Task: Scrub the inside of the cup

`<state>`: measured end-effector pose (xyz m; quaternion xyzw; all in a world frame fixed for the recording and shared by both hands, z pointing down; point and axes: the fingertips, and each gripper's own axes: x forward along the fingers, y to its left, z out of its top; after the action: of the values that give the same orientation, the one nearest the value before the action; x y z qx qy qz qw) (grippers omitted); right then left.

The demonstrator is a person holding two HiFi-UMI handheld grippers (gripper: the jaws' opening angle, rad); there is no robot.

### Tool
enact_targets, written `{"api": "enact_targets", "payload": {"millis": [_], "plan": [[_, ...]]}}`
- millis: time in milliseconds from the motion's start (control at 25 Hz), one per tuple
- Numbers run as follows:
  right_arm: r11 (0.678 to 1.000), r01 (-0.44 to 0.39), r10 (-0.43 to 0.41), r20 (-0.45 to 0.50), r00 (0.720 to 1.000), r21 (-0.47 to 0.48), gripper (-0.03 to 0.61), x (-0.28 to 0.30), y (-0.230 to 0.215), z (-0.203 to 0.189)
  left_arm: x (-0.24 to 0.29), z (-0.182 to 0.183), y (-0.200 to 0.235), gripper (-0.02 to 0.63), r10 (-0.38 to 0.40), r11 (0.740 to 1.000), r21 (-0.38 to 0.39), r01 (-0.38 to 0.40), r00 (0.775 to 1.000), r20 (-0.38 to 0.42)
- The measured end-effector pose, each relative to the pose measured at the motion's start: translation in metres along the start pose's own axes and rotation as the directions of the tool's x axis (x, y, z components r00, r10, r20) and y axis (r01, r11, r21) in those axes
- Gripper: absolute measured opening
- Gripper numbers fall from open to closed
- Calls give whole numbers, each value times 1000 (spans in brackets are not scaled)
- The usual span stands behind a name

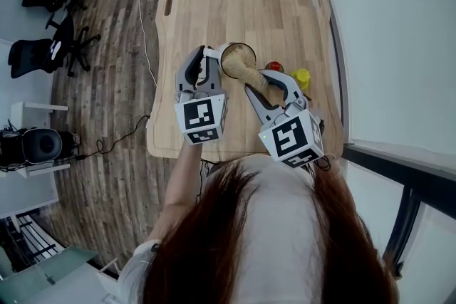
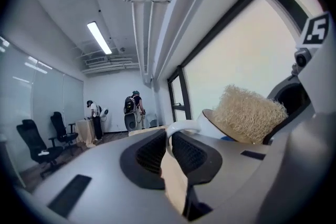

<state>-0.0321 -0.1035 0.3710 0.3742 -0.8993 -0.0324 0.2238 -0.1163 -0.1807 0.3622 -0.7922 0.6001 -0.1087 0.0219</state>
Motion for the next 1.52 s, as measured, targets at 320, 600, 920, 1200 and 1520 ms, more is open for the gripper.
{"api": "enact_targets", "payload": {"millis": [320, 600, 920, 1200, 1520], "plan": [[984, 130, -105, 187, 977, -125, 132, -11, -5, 27, 3, -4, 8, 43, -28, 940, -340, 26, 1000, -1], [965, 183, -125, 283, 951, -188, 132, -15, -4, 40, 7, -9, 5, 44, -74, 821, -567, 64, 997, 6], [961, 177, -101, 327, 940, -213, 132, -17, 2, 44, 10, -16, -7, 43, -143, 681, -723, 119, 989, 28], [950, 155, -67, 308, 949, -270, 132, -15, 14, 38, 13, -21, -8, 43, -171, 572, -808, 139, 984, 49], [950, 146, -57, 306, 950, -277, 132, -14, 17, 35, 10, -7, -12, 43, -225, 464, -855, 232, 964, 139]]}}
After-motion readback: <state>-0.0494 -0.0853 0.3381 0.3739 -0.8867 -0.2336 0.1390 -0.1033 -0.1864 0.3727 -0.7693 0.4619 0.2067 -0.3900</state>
